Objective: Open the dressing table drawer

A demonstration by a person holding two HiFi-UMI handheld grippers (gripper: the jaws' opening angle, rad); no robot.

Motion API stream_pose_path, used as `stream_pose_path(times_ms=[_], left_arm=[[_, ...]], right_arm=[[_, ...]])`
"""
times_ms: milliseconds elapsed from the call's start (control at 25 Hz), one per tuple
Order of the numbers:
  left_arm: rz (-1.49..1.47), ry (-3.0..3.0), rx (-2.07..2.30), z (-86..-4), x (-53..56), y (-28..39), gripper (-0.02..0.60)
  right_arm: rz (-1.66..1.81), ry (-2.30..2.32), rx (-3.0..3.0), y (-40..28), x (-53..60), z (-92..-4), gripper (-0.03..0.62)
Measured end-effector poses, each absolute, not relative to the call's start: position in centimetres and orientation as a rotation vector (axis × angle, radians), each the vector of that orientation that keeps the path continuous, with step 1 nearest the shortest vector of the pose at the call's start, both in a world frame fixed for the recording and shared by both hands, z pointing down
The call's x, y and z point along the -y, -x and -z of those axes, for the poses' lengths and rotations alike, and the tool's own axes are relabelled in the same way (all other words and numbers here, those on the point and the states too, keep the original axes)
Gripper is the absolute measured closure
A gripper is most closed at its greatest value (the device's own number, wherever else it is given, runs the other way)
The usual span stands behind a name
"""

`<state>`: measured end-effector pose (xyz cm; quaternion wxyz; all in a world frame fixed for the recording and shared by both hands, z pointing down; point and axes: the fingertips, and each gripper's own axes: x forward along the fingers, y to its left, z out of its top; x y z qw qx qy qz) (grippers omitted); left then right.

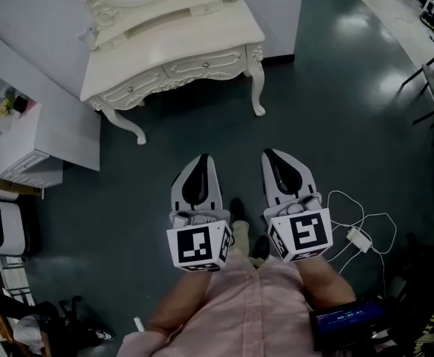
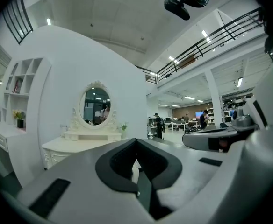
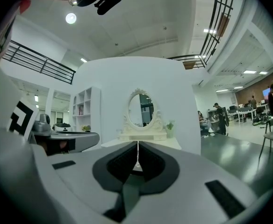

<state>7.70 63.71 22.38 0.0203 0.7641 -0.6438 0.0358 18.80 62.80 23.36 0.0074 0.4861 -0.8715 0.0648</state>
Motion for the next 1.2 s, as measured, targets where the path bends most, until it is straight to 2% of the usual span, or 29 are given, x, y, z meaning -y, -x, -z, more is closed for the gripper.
stream_pose_path(times_ms=[600, 1200], left_arm=[[-0.097, -2.439, 1.916, -22.3, -49.0, -2.2, 0.560], [-0.040, -2.489, 1.888, -20.7, -42.3, 0.7, 0.560]], right_arm=[[-0.197, -1.589, 2.686, -12.8, -48.7, -23.3, 0.574], [-0.103, -1.641, 2.674, -10.2, -42.6, -20.9, 0.574]])
